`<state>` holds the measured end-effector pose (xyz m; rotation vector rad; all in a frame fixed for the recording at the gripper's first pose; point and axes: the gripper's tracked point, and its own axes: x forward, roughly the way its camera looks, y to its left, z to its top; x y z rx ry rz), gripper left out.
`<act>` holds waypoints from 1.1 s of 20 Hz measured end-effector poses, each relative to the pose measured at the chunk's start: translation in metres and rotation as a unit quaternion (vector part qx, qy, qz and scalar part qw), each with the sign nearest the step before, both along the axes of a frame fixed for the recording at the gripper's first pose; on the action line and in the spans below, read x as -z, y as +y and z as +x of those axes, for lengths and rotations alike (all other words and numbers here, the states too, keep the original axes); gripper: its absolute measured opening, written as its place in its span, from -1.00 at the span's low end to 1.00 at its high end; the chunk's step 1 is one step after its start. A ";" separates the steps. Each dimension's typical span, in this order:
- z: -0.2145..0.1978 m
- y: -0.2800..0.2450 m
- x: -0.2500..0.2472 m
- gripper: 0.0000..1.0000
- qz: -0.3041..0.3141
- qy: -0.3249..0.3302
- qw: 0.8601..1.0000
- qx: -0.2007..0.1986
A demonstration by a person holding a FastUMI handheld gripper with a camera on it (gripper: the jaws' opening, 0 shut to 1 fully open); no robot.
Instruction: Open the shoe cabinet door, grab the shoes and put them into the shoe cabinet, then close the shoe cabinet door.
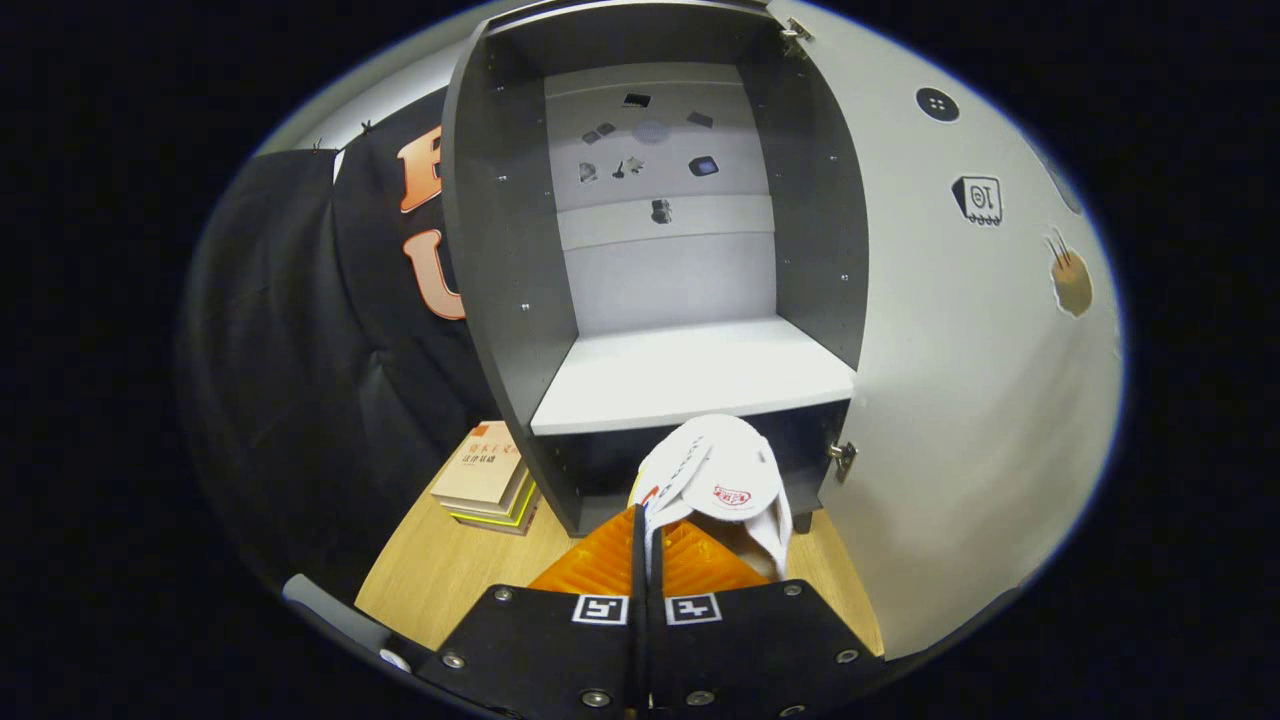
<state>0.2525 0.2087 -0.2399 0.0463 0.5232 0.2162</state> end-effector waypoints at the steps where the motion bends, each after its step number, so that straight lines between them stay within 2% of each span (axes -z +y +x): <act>1: 0.011 0.004 -0.008 -1.00 0.003 -0.005 1.000 -0.005; 11: 0.137 0.030 -0.002 -1.00 -0.002 0.003 0.999 -0.043; 22: 0.245 0.047 0.019 -1.00 0.005 0.008 0.998 -0.066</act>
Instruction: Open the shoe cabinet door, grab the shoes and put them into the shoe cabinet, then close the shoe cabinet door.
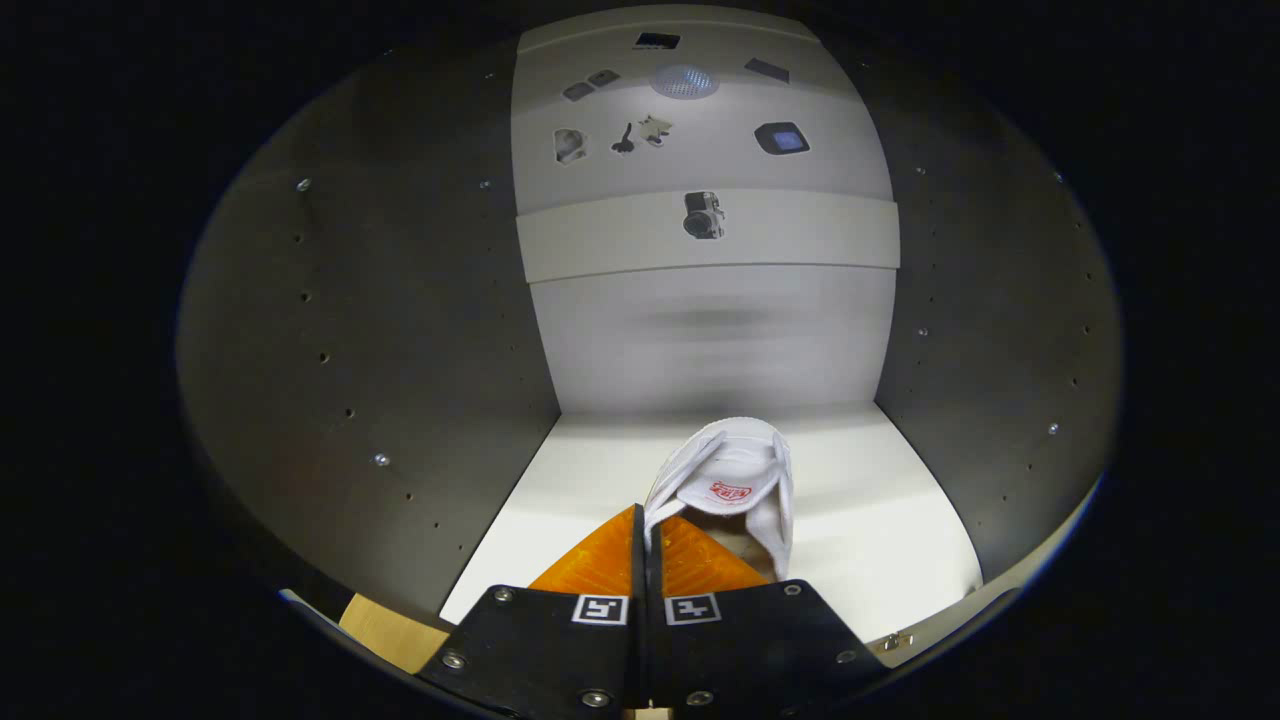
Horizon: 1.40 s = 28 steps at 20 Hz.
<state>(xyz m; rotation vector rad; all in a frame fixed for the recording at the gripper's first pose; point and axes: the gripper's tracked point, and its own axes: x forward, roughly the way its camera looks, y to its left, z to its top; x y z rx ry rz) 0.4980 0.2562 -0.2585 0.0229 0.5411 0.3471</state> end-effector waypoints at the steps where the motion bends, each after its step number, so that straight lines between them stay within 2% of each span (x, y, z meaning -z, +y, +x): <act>1: 0.005 0.002 0.001 -1.00 0.003 0.001 1.000 -0.002; 4: 0.013 0.005 0.008 -1.00 0.005 -0.003 1.000 -0.005; 8: 0.011 0.005 0.010 -1.00 0.020 0.012 1.000 0.011; 10: 0.011 0.004 0.007 -0.91 0.012 0.008 1.000 0.016; 12: 0.005 0.003 0.004 -0.77 0.007 0.002 1.000 0.019; 13: -0.002 0.002 0.001 -0.52 0.002 -0.002 1.000 0.018; 14: -0.007 0.001 -0.002 -0.39 -0.004 -0.007 1.000 0.020; 15: -0.013 0.000 -0.005 -0.17 -0.008 -0.010 1.000 0.022; 18: -0.039 -0.002 -0.019 0.15 -0.007 -0.021 0.999 0.029; 19: -0.050 -0.002 -0.024 0.34 -0.006 -0.025 0.999 0.030; 21: -0.066 -0.003 -0.033 0.58 -0.009 -0.035 0.999 0.033; 23: -0.086 -0.008 -0.041 0.71 -0.015 -0.044 0.998 0.043; 28: -0.149 -0.021 -0.059 0.79 -0.010 -0.055 0.996 0.063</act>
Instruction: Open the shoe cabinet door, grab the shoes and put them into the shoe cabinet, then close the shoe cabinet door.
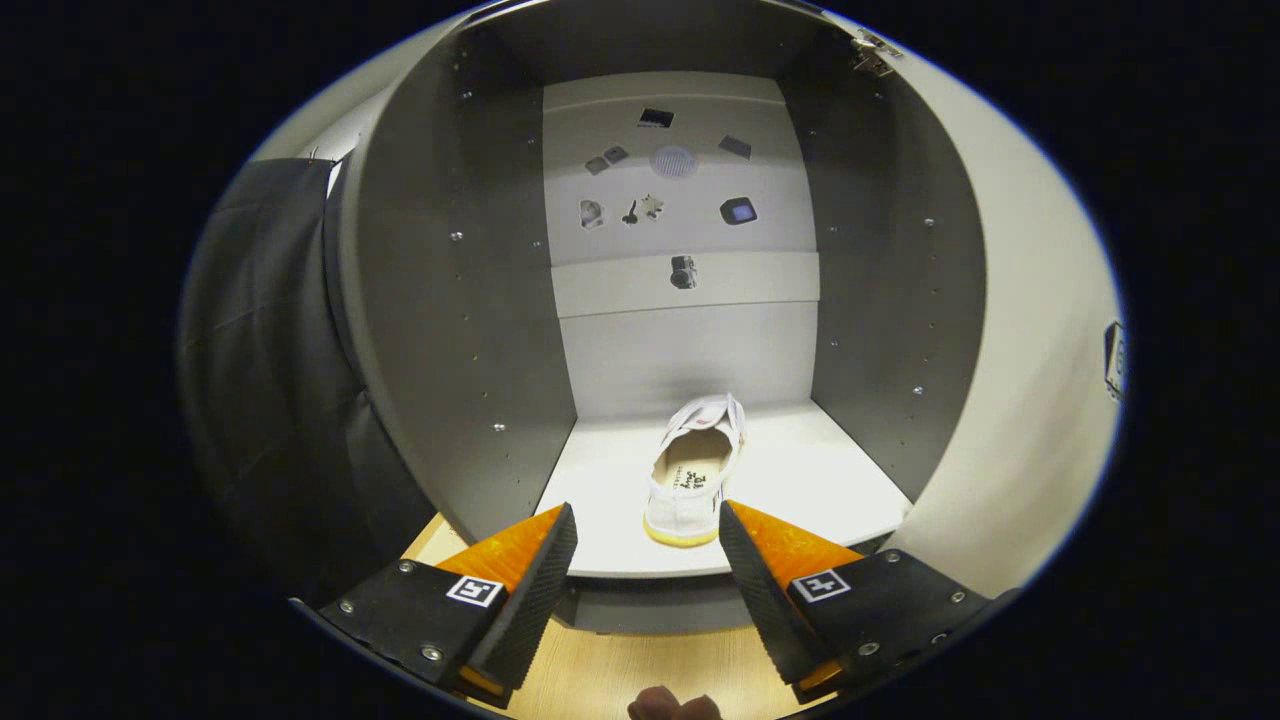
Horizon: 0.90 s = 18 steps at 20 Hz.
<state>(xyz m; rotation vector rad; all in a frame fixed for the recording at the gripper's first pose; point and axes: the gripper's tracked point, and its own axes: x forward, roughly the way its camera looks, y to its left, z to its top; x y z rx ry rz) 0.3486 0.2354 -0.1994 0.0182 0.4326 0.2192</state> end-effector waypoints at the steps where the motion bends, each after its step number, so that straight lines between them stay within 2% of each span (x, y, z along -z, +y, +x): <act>1: -0.014 -0.004 -0.004 0.81 -0.002 -0.003 1.000 0.003; 10: -0.114 -0.040 -0.029 0.85 -0.011 -0.019 0.999 0.031; 15: -0.155 -0.059 -0.046 0.85 0.004 -0.026 0.999 0.024; 18: -0.179 -0.069 -0.062 0.84 0.023 -0.037 0.999 0.003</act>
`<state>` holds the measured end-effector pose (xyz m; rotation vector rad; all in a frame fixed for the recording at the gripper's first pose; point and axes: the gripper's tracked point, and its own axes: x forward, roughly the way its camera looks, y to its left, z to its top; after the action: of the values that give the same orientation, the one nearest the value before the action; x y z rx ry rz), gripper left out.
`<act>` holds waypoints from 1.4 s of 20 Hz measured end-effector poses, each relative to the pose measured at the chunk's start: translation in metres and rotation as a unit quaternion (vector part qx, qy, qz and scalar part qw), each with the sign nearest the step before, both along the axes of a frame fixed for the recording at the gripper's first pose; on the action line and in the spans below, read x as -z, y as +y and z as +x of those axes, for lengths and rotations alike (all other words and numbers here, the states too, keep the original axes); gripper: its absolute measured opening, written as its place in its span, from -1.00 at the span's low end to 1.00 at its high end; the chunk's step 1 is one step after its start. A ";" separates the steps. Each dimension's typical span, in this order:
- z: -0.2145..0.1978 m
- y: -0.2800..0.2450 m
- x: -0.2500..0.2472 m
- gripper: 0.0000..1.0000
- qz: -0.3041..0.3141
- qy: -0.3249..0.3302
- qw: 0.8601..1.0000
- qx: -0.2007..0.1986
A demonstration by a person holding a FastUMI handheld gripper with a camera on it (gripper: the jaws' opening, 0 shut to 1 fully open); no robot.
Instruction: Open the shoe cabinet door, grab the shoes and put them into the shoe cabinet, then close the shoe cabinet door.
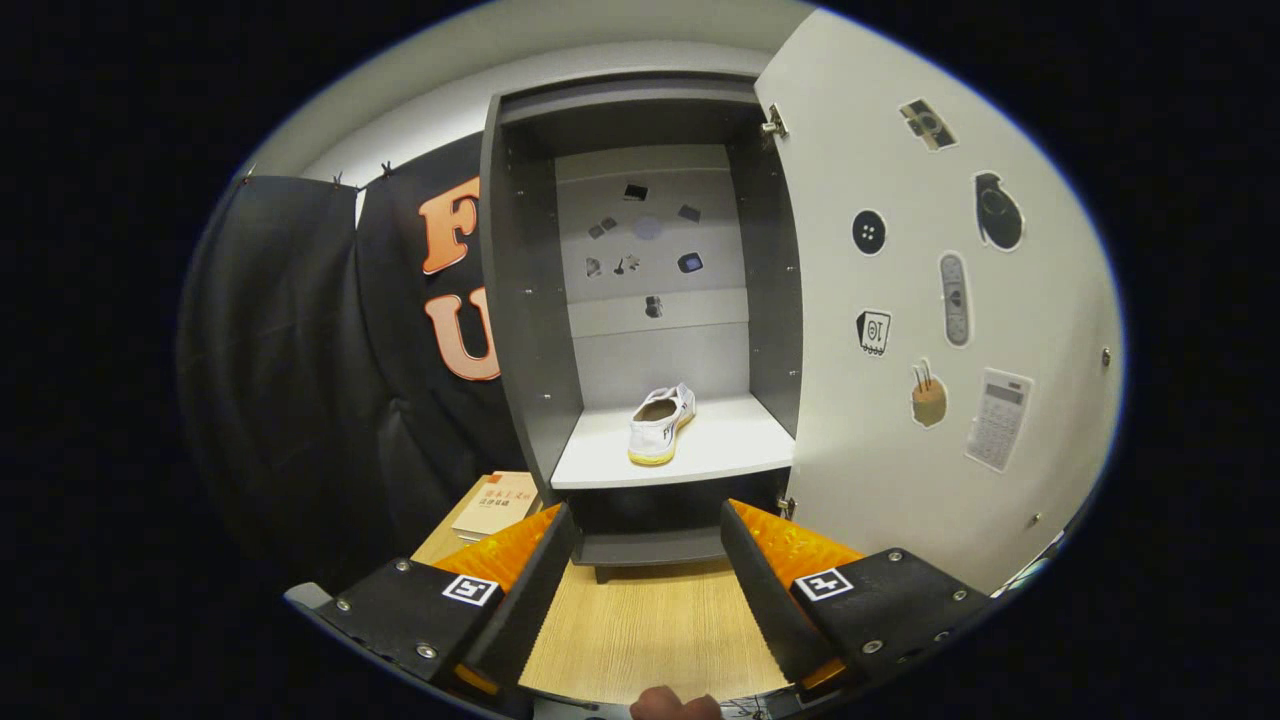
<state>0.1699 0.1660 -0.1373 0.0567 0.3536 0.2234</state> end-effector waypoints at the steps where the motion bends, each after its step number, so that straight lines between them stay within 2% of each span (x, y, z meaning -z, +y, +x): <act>1: -0.007 -0.006 -0.004 0.84 0.003 0.000 1.000 -0.006; 9: -0.077 -0.072 -0.040 0.85 0.027 -0.030 0.997 -0.060; 14: -0.108 -0.123 -0.056 0.84 0.036 -0.052 0.995 -0.072; 17: -0.112 -0.159 -0.063 0.84 0.038 -0.063 0.996 -0.053; 23: -0.082 -0.219 -0.046 0.84 0.034 -0.066 0.997 -0.004; 28: -0.059 -0.256 -0.047 0.85 0.041 -0.075 0.996 0.021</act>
<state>0.1106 -0.0902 -0.0901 0.1282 0.1930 0.1991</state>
